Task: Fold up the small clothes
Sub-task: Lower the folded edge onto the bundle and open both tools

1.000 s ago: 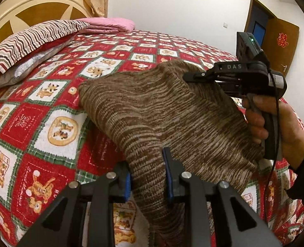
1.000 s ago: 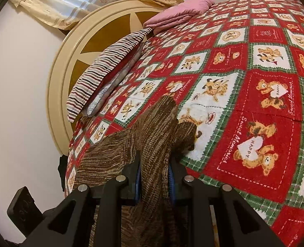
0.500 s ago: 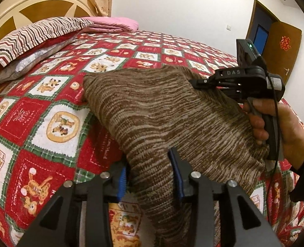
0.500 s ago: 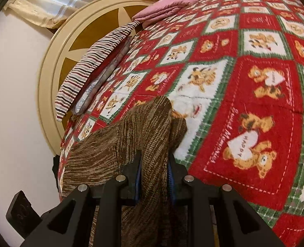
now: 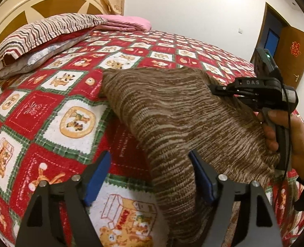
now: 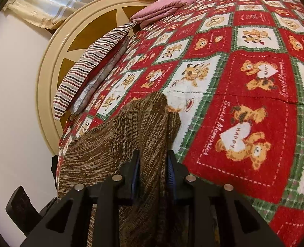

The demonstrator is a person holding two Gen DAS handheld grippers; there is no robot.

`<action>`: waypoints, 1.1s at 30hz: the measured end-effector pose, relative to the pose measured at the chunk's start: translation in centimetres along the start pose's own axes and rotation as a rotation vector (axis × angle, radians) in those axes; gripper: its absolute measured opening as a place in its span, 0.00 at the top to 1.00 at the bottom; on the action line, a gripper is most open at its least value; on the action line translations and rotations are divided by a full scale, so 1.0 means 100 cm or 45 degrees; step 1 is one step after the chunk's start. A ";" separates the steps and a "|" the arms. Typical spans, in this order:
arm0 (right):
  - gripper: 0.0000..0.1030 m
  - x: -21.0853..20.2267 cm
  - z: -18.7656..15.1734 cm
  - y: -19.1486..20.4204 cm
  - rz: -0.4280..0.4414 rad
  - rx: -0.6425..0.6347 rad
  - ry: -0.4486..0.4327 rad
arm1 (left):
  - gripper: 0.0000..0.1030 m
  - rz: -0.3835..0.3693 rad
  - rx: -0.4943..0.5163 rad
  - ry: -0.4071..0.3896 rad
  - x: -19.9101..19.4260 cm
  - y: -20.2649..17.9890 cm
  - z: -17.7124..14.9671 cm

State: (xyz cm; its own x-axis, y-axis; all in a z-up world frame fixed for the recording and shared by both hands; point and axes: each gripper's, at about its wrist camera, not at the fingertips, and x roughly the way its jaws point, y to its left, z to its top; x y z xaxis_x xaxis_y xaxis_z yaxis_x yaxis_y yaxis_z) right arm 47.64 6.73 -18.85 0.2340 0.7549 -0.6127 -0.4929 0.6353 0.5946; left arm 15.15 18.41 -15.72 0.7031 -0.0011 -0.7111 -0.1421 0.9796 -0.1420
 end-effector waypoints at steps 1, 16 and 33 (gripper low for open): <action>0.69 -0.004 -0.002 0.001 -0.010 -0.005 -0.011 | 0.23 0.012 0.002 -0.004 -0.004 0.001 0.002; 0.53 -0.107 -0.083 -0.005 0.056 0.077 -0.133 | 0.06 0.256 0.051 -0.175 0.018 0.028 0.061; 0.98 -0.108 -0.127 -0.018 -0.061 0.054 0.035 | 0.00 0.483 0.161 -0.114 0.049 0.014 0.061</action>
State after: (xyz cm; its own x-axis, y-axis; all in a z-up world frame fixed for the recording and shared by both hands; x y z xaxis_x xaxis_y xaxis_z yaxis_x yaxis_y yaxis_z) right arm 35.34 -4.59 -19.92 0.2333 0.7192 -0.6544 -0.4457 0.6772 0.5854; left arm 22.62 21.02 -15.19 0.6760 0.3773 -0.6330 -0.3202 0.9240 0.2088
